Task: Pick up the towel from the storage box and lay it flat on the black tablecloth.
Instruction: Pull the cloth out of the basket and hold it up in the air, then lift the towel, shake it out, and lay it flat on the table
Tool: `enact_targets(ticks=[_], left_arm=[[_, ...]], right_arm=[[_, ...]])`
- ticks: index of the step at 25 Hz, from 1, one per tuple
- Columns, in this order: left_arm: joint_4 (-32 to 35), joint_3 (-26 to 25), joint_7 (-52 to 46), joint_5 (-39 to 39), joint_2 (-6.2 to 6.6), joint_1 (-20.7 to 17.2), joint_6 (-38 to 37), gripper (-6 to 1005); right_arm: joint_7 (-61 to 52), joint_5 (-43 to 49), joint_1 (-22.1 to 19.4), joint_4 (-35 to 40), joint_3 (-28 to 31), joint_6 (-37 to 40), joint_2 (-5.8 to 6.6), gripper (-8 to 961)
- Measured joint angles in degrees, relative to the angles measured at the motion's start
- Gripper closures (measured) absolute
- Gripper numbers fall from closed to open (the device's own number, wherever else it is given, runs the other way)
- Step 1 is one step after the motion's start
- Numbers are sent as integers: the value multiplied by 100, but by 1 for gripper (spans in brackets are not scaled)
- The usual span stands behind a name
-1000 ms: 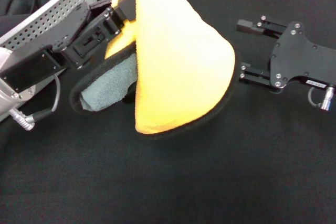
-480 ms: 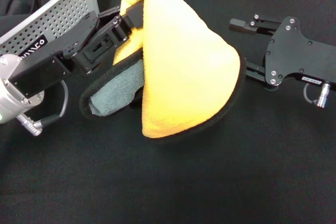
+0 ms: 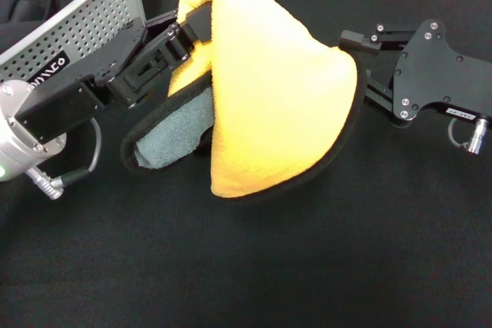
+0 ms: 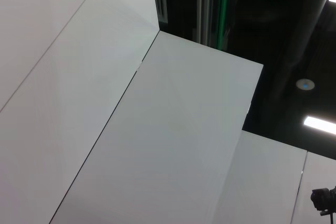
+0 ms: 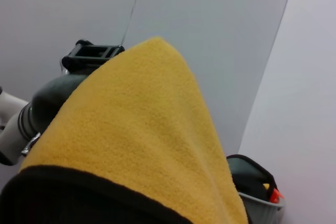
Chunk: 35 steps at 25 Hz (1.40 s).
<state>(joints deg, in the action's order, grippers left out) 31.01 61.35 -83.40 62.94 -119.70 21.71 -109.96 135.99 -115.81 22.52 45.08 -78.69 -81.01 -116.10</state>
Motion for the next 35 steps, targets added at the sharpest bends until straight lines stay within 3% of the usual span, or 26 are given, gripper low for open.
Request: enact_targets(ticks=[9, 14, 18, 23, 30, 35], left_arm=[[-93, 0, 3, 126, -5, 39, 2, 959], [-293, 0, 110, 151, -2, 103, 7, 959], [-347, 0, 158, 216, -6, 105, 12, 958], [-608, -40, 346, 349, 24, 100, 125, 951], [-744, -44, 538, 562, 57, 18, 852, 919], [-815, -30, 646, 765, 58, 1, 1246, 826]], right_arm=[[19, 1, 49, -35, -20, 14, 0, 757], [109, 12, 37, 5, -108, 4, 6, 890], [189, 5, 3, 62, -140, -21, 5, 925], [-15, 0, -153, 607, -152, 4, 22, 943], [-714, 103, -546, 1932, -102, 313, 74, 943], [-1172, 177, -670, 2743, -97, 593, 72, 943]])
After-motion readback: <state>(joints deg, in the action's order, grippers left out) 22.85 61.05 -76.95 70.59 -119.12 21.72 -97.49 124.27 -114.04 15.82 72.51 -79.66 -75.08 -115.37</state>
